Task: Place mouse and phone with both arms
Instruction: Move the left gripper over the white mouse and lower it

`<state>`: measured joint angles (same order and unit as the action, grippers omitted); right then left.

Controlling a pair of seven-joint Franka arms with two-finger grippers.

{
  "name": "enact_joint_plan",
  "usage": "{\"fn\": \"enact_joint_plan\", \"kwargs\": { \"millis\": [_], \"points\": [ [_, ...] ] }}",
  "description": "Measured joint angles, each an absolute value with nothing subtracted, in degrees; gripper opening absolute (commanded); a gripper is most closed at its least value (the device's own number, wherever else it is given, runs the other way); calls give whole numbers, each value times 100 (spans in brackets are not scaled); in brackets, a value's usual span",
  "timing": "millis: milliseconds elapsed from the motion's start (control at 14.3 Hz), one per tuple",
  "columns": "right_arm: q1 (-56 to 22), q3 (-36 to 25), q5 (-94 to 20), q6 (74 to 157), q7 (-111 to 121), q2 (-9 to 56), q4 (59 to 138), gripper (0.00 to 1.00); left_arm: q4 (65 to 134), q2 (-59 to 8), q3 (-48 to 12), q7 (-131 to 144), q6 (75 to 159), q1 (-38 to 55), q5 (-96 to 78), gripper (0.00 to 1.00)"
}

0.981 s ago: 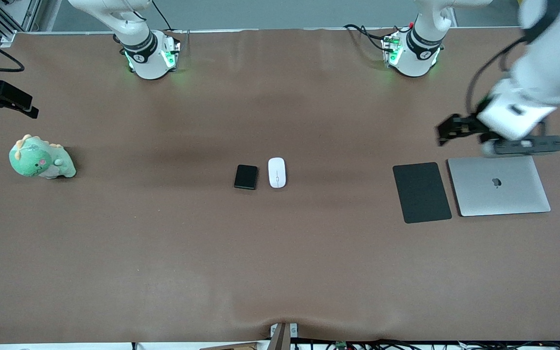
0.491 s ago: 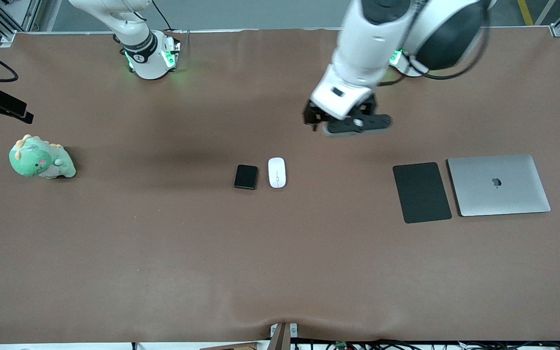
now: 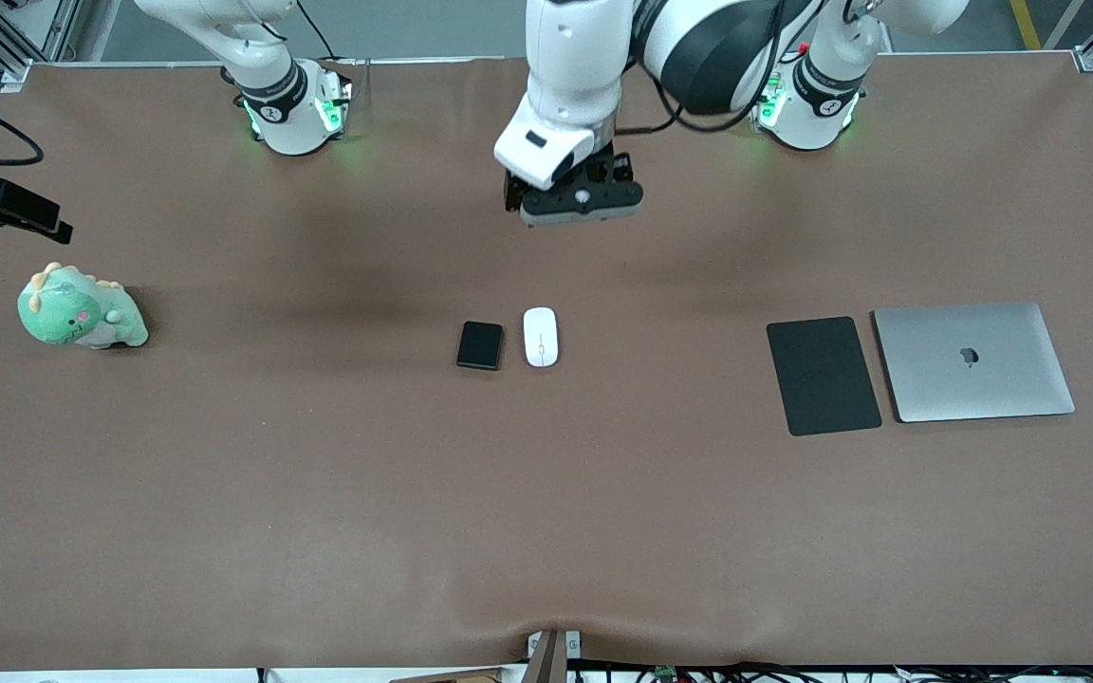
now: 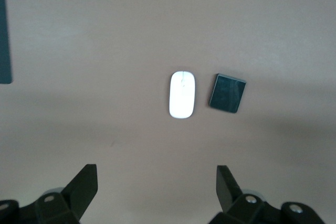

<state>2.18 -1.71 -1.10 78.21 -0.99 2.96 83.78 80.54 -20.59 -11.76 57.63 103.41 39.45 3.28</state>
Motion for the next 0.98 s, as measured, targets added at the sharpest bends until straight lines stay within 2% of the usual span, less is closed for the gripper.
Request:
{"fn": "enact_joint_plan", "kwargs": {
  "millis": [421, 981],
  "points": [
    [228, -180, -110, 7703, -99, 550, 8369, 100, 8149, -3524, -1150, 5775, 11722, 3944, 643, 100],
    [190, -143, -123, 7681, -88, 616, 8362, 100, 8134, -4372, -1148, 5780, 12602, 3999, 956, 100]
  ]
}}
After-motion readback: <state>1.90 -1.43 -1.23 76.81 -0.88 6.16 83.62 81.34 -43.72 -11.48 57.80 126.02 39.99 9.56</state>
